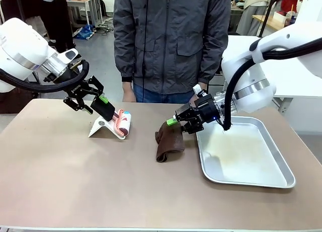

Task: Clean the surface of the table.
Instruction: Return the Lint Roller and towel to their original positions.

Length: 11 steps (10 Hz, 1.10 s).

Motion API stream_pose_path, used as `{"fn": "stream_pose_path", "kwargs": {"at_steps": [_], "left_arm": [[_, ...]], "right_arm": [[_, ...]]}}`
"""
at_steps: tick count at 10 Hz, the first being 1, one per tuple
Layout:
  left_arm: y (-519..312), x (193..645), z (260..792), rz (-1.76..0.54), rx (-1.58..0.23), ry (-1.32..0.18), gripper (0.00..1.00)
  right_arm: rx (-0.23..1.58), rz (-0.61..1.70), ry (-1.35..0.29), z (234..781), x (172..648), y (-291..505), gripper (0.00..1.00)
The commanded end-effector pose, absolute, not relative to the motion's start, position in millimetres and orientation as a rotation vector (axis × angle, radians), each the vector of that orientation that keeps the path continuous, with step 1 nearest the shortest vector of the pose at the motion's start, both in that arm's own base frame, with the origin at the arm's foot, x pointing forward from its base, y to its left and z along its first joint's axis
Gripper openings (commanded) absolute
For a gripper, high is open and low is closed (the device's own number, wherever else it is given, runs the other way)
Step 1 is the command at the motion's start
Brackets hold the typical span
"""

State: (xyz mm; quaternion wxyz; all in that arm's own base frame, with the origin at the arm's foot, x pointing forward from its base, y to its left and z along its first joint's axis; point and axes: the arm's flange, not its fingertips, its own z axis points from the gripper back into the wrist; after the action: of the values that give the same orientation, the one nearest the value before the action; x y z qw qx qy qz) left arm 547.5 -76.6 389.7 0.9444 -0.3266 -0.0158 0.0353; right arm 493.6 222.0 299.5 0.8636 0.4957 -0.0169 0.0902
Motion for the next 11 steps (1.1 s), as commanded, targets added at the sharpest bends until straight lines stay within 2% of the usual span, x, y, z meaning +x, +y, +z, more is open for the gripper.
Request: {"fn": "stream_pose_path", "kwargs": {"at_steps": [1,3,5,7,8,9,11], "left_arm": [[-68.4,538.8,395.1,0.059,-0.672,-0.066,1.0],[-59.1,527.3,405.6,0.049,-0.69,-0.071,1.0],[-48.1,505.7,419.5,0.042,-0.712,-0.099,1.0],[-41.1,487.3,426.3,0.026,-0.748,-0.125,1.0],[-38.7,480.9,429.4,0.011,-0.757,-0.141,1.0],[-35.8,476.8,430.6,-0.001,-0.768,-0.151,1.0],[-29.0,468.5,433.4,-0.03,-0.805,-0.159,1.0]], "right_arm": [[0.983,0.2,-0.018,302.3,503.4,220.6,1.0],[0.878,0.27,-0.072,316.3,500.4,218.7,1.0],[0.686,0.349,-0.093,339.5,499.6,223.7,1.0],[0.634,0.428,-0.208,361.2,497.9,225.7,1.0],[0.675,0.461,-0.295,371.7,495.5,221.9,1.0],[0.792,0.482,-0.367,379.2,493.5,217.0,1.0],[0.938,0.408,-0.392,384.0,490.2,203.4,1.0]]}}
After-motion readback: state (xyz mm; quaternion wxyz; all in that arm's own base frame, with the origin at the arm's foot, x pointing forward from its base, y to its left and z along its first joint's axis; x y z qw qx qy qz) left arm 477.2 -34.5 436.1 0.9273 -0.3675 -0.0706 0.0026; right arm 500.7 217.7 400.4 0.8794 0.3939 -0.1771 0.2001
